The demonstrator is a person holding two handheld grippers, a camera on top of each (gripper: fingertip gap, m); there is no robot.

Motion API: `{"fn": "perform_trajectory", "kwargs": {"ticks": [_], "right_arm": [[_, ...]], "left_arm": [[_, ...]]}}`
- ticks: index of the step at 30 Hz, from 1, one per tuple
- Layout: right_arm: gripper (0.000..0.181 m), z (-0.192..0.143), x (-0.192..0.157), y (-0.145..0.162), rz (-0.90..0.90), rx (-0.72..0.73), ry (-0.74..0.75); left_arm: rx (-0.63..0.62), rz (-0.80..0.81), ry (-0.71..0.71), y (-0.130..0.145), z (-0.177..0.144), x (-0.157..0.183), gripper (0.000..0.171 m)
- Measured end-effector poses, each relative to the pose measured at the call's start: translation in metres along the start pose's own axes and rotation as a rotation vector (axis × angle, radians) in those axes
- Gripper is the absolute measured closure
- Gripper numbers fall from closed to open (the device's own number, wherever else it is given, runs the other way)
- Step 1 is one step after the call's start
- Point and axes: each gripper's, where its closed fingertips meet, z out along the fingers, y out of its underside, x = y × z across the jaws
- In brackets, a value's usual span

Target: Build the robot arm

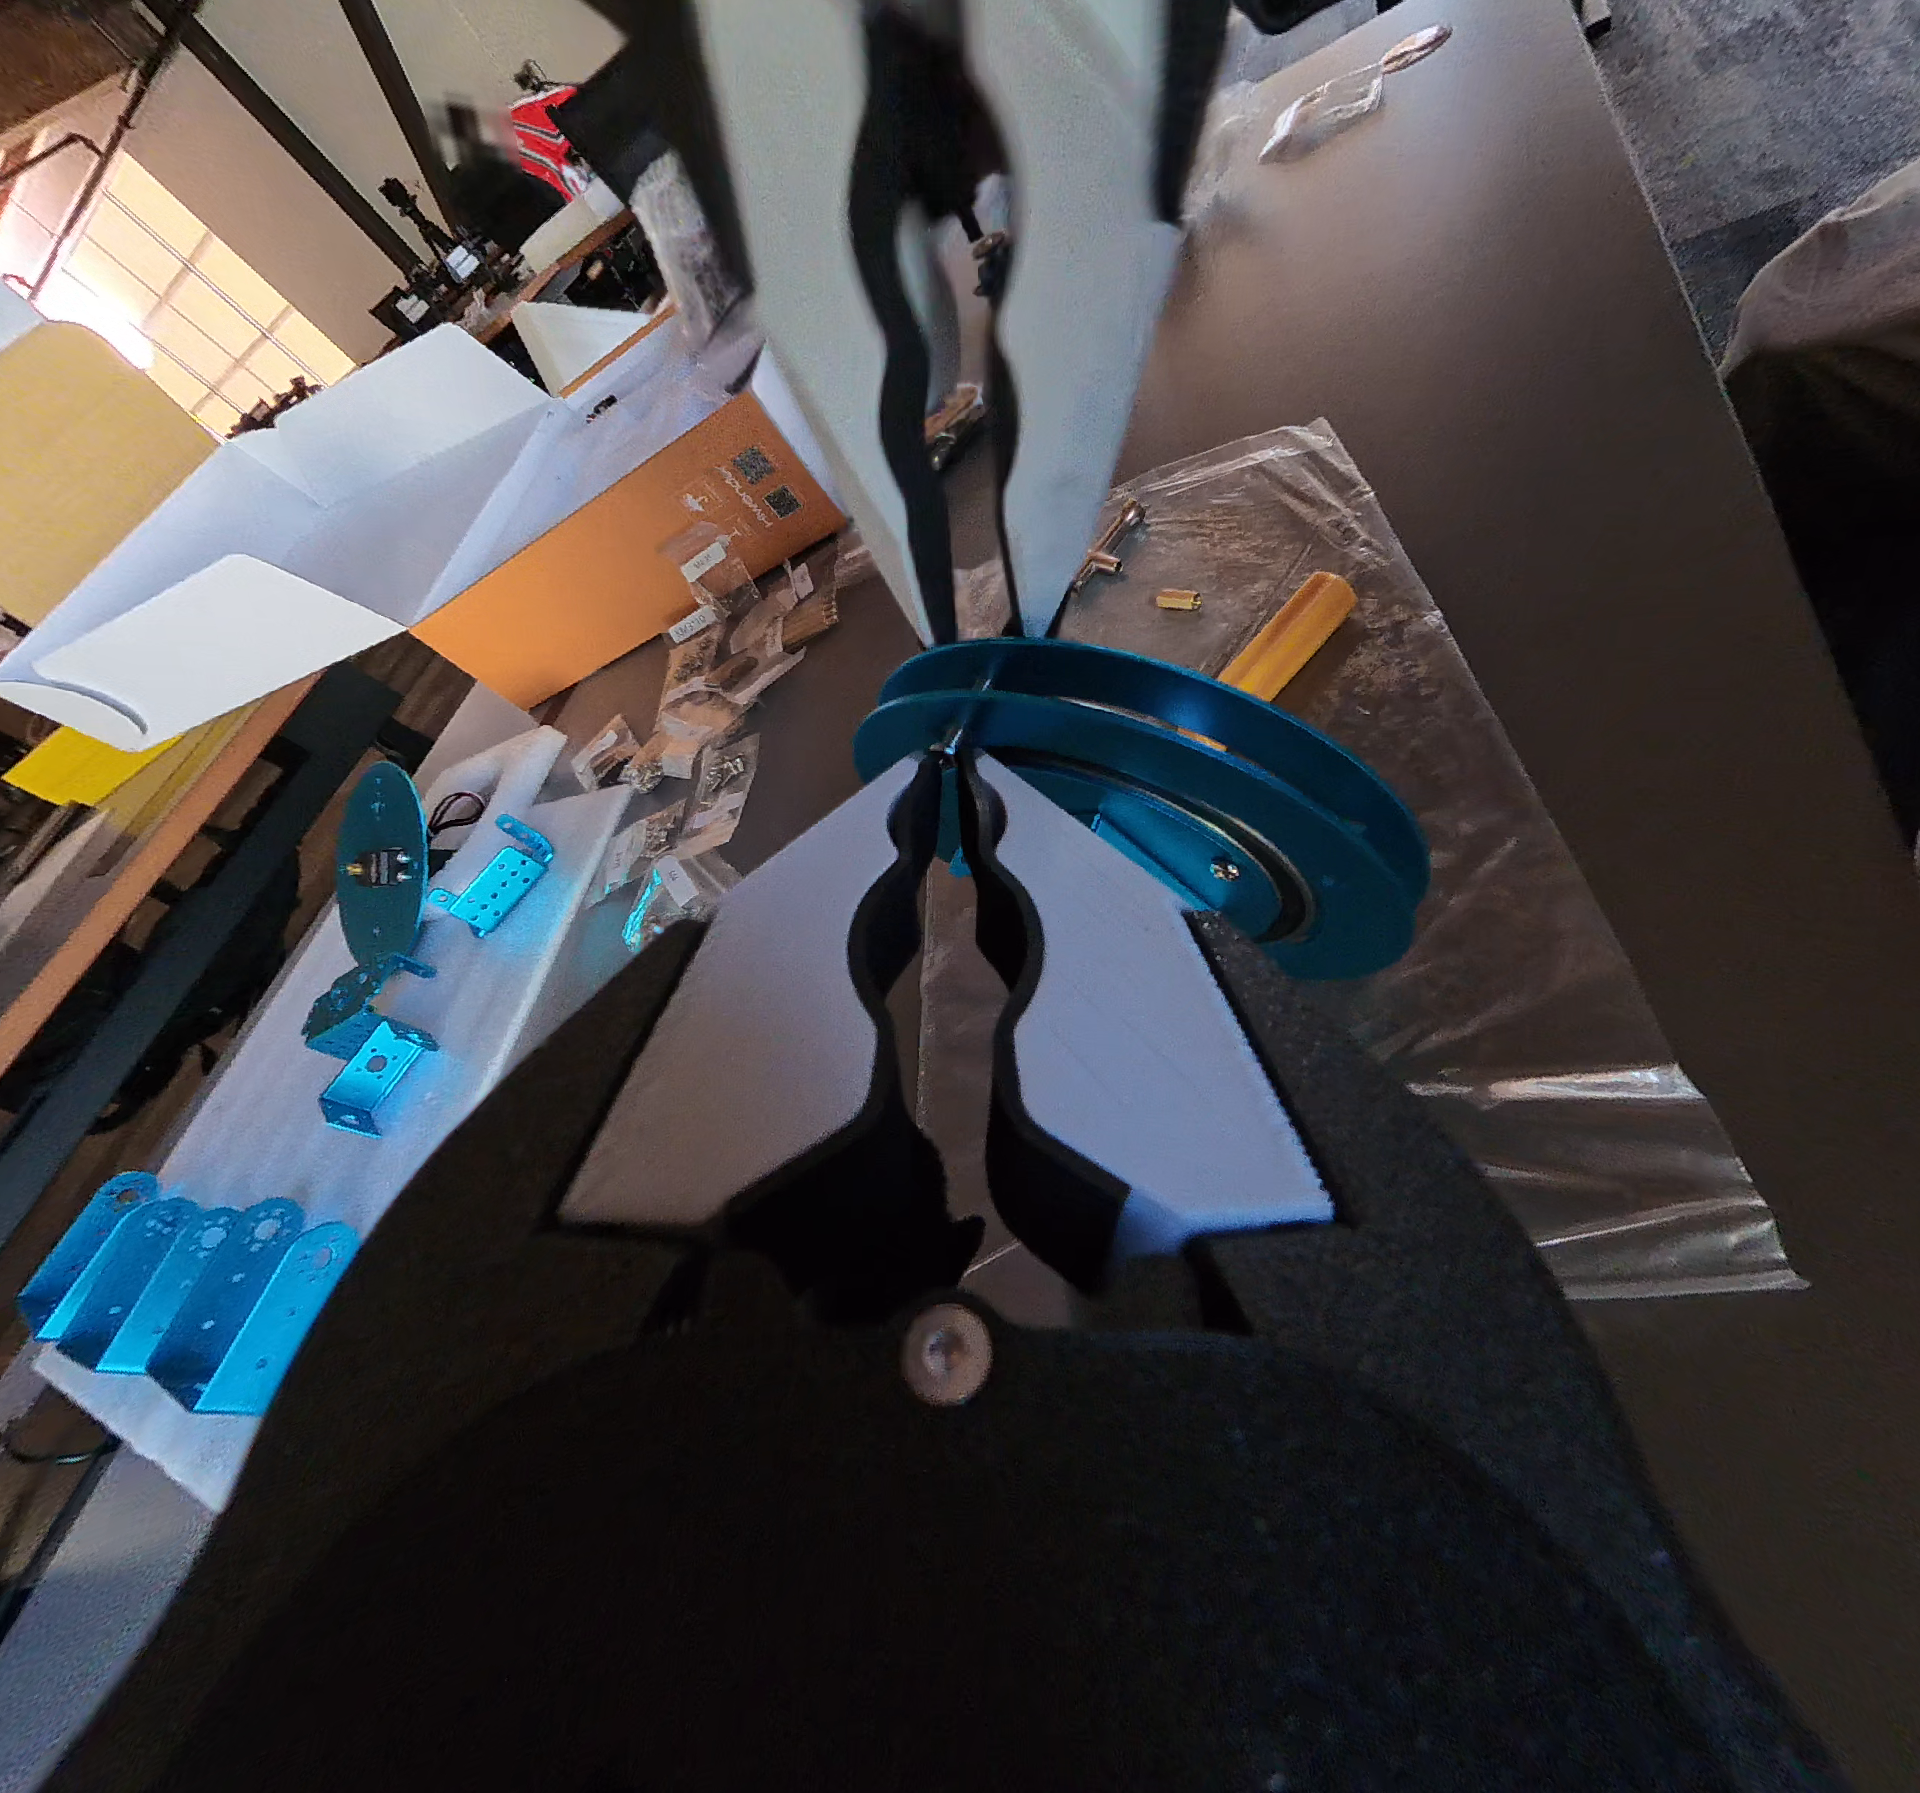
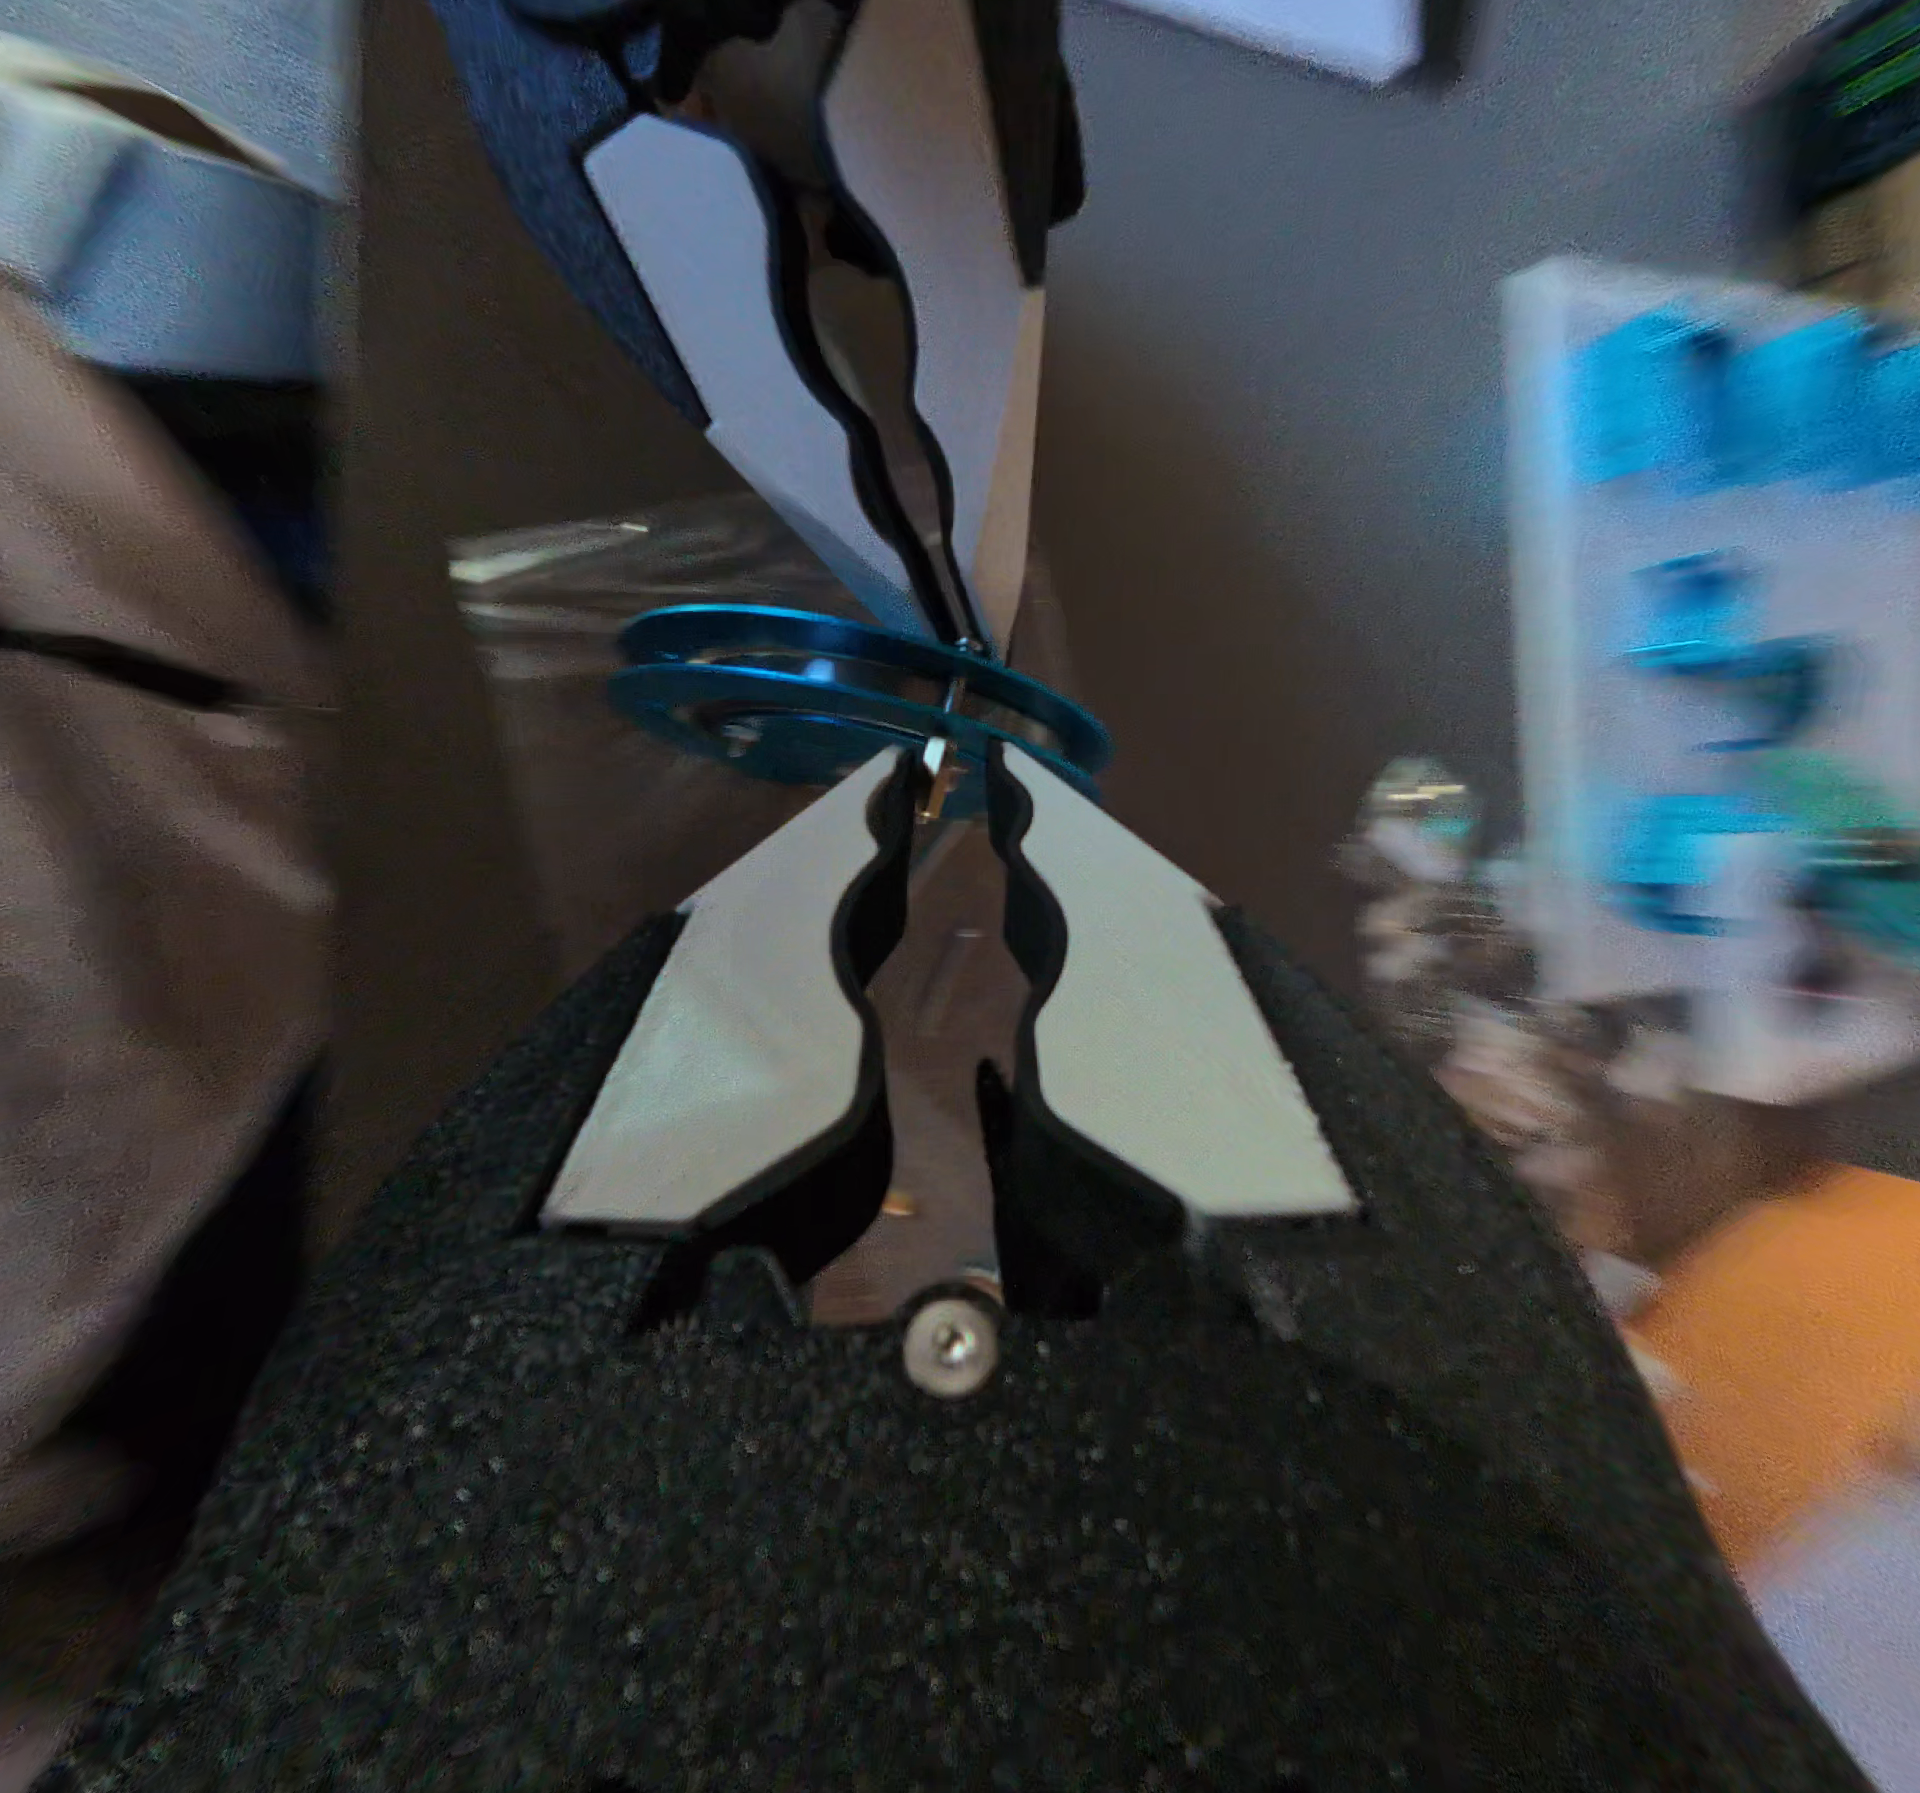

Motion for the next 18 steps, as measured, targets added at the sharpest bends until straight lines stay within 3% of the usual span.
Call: {"fn": "perform_trajectory", "kwargs": {"ticks": [2, 4, 7, 9, 13, 15, 18], "right_arm": [[0.175, 0.000, 0.001, 0.000, -0.161, -0.046, 0.241], [0.177, 0.002, 0.004, 0.002, -0.262, -0.097, 0.379], [0.173, 0.003, 0.010, 0.002, -0.325, -0.144, 0.441], [0.157, 0.000, 0.017, 0.000, -0.374, -0.172, 0.508], [0.156, 0.008, 0.014, 0.015, -0.412, -0.255, 0.507], [0.175, 0.014, 0.012, 0.014, -0.397, -0.239, 0.485], [0.176, 0.014, 0.002, 0.010, -0.228, -0.208, 0.303]], "left_arm": [[-0.005, 0.004, -0.009, 0.000, 0.001, 0.000, 0.170], [-0.016, 0.002, -0.023, 0.001, 0.002, -0.002, 0.170], [-0.024, -0.010, -0.032, 0.002, 0.001, -0.004, 0.170], [-0.031, -0.021, -0.033, 0.004, 0.001, -0.006, 0.169], [-0.017, -0.065, 0.000, 0.004, 0.000, -0.005, 0.170], [-0.025, -0.055, -0.006, 0.005, 0.000, -0.005, 0.171], [-0.027, 0.002, -0.027, 0.007, 0.000, -0.003, 0.171]]}}
